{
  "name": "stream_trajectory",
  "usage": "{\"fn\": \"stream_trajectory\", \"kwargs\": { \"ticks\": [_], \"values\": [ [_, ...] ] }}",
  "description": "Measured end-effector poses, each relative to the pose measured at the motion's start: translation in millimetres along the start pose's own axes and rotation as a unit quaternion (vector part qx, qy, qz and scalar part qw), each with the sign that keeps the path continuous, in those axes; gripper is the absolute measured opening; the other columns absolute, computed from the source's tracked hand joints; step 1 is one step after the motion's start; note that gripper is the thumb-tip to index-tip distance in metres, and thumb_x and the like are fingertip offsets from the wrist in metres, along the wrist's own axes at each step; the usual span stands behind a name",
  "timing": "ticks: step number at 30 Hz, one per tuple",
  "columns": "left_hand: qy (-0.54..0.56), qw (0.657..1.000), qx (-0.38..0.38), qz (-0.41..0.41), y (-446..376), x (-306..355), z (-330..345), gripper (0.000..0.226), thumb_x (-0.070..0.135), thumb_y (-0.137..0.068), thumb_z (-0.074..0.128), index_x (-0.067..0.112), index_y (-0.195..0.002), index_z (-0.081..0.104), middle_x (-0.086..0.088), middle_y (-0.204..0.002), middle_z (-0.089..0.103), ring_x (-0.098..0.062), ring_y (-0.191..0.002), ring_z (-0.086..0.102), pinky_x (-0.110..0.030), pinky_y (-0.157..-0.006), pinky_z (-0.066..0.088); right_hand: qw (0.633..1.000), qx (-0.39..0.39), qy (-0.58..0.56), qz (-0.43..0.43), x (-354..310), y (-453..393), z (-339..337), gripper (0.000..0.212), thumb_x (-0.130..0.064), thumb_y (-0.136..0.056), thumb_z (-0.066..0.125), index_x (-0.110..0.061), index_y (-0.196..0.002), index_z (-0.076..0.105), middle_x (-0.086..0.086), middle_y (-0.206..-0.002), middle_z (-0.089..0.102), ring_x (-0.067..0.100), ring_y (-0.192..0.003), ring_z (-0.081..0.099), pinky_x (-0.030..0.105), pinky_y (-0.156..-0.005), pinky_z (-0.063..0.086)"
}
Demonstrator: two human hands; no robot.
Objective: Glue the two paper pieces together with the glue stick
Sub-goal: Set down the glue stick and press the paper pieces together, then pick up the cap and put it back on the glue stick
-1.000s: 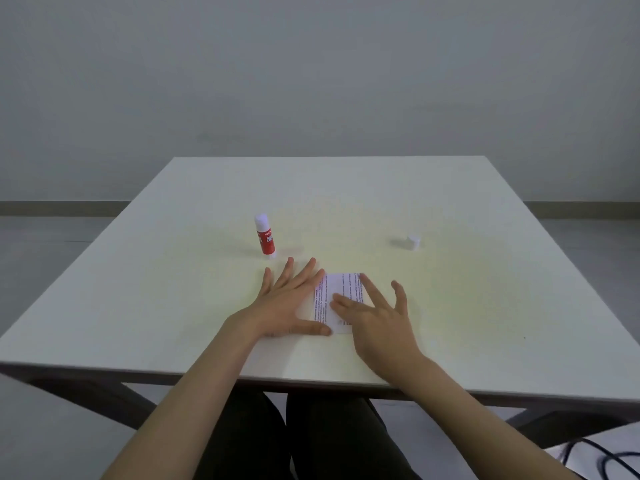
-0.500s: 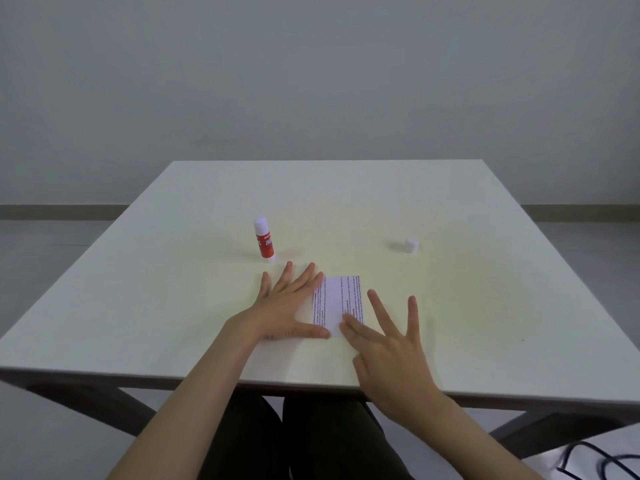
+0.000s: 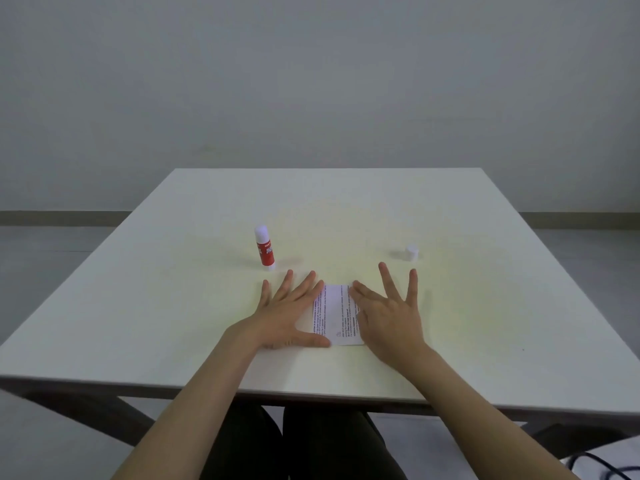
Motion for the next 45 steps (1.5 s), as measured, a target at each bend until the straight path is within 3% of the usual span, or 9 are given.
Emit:
{"fn": "stream_trajectory", "kwargs": {
  "ticks": [3,16,22,27,31,35,37,40,45],
  "values": [
    [0.006,1.0,0.014,0.005,0,-1,0,0.11,0.077,-0.071,0.048,0.031,-0.148,-0.015,0.017,-0.153,-0.029,-0.016,-0.138,-0.036,-0.053,-0.11,-0.024,0.999,0.014,0.026,-0.01,-4,4,-4,0.046,-0.022,-0.081,0.044,-0.017,-0.124,0.06,-0.006,-0.128,0.062,0.037,-0.138,0.033,0.061,-0.108,-0.002],
    [0.067,0.996,0.057,0.031,15,4,-2,0.101,0.069,-0.073,0.058,0.034,-0.15,0.004,0.02,-0.15,-0.025,-0.007,-0.139,-0.03,-0.046,-0.113,-0.023,1.0,0.027,-0.007,-0.011,-7,13,-5,0.036,-0.037,-0.087,0.054,-0.017,-0.115,0.065,-0.001,-0.119,0.065,0.027,-0.129,0.047,0.057,-0.112,0.017],
    [0.197,0.976,0.08,0.044,20,3,-14,0.083,0.06,-0.076,0.059,0.036,-0.147,0.022,0.018,-0.158,-0.002,-0.003,-0.145,-0.014,-0.044,-0.115,-0.02,0.995,0.036,-0.092,-0.001,5,4,-8,0.047,-0.047,-0.091,0.043,-0.023,-0.13,0.05,-0.008,-0.131,0.055,0.014,-0.131,0.04,0.048,-0.115,-0.001],
    [0.4,0.859,0.318,-0.017,39,-28,-47,0.021,0.03,-0.084,0.068,0.037,-0.103,0.066,0.017,-0.118,0.065,0.006,-0.112,0.056,-0.032,-0.11,0.035,0.987,0.064,-0.148,0.027,19,0,-16,0.04,-0.045,-0.092,0.046,-0.025,-0.126,0.056,-0.009,-0.128,0.058,0.011,-0.122,0.049,0.04,-0.113,0.003],
    [0.408,0.716,0.548,-0.139,66,-72,-76,0.026,0.019,-0.079,0.072,0.022,-0.103,0.064,0.007,-0.1,0.062,0.001,-0.085,0.058,-0.024,-0.075,0.051,0.98,0.071,-0.184,0.032,15,3,-18,0.034,-0.042,-0.092,0.047,-0.027,-0.12,0.059,-0.01,-0.121,0.061,0.012,-0.114,0.054,0.034,-0.109,0.009],
    [0.435,0.754,0.461,-0.17,30,-80,-83,0.055,0.02,-0.079,0.073,0.014,-0.129,0.052,0.008,-0.117,0.051,-0.007,-0.109,0.051,-0.024,-0.085,0.041,0.971,0.069,-0.23,0.024,4,0,-21,0.03,-0.037,-0.093,0.05,-0.027,-0.119,0.061,-0.009,-0.117,0.063,0.01,-0.11,0.055,0.032,-0.105,0.018],
    [0.416,0.775,0.445,-0.169,20,-78,-87,0.015,0.018,-0.083,0.065,0.013,-0.097,0.065,0.004,-0.097,0.066,-0.013,-0.097,0.061,-0.022,-0.077,0.041,0.967,0.056,-0.248,0.015,-3,-4,-23,0.03,-0.034,-0.093,0.05,-0.026,-0.12,0.06,-0.008,-0.117,0.062,0.01,-0.109,0.056,0.031,-0.102,0.021],
    [0.389,0.791,0.443,-0.164,20,-75,-93,0.028,0.026,-0.084,0.057,0.007,-0.063,0.061,0.003,-0.059,0.066,-0.002,-0.061,0.058,-0.023,-0.06,0.038,0.949,0.026,-0.315,0.003,-13,-13,-25,0.031,-0.027,-0.093,0.053,-0.023,-0.123,0.058,-0.005,-0.117,0.062,0.012,-0.102,0.059,0.03,-0.1,0.033],
    [0.545,0.804,0.224,0.078,12,-19,-90,0.011,0.022,-0.082,0.068,0.017,-0.085,0.078,0.007,-0.097,0.076,-0.001,-0.109,0.063,-0.019,-0.089,0.051,0.853,-0.153,-0.498,-0.032,-30,-30,-21,0.05,-0.021,-0.093,0.054,-0.028,-0.14,0.038,-0.007,-0.138,0.048,0.012,-0.099,0.06,0.022,-0.089,0.044]
  ]
}}
Point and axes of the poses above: each hand's wrist, its own y-axis away from the middle knuckle, its own z-axis out of the palm, x = y × z, the point moved 9 cm from there along -y, towards the middle knuckle
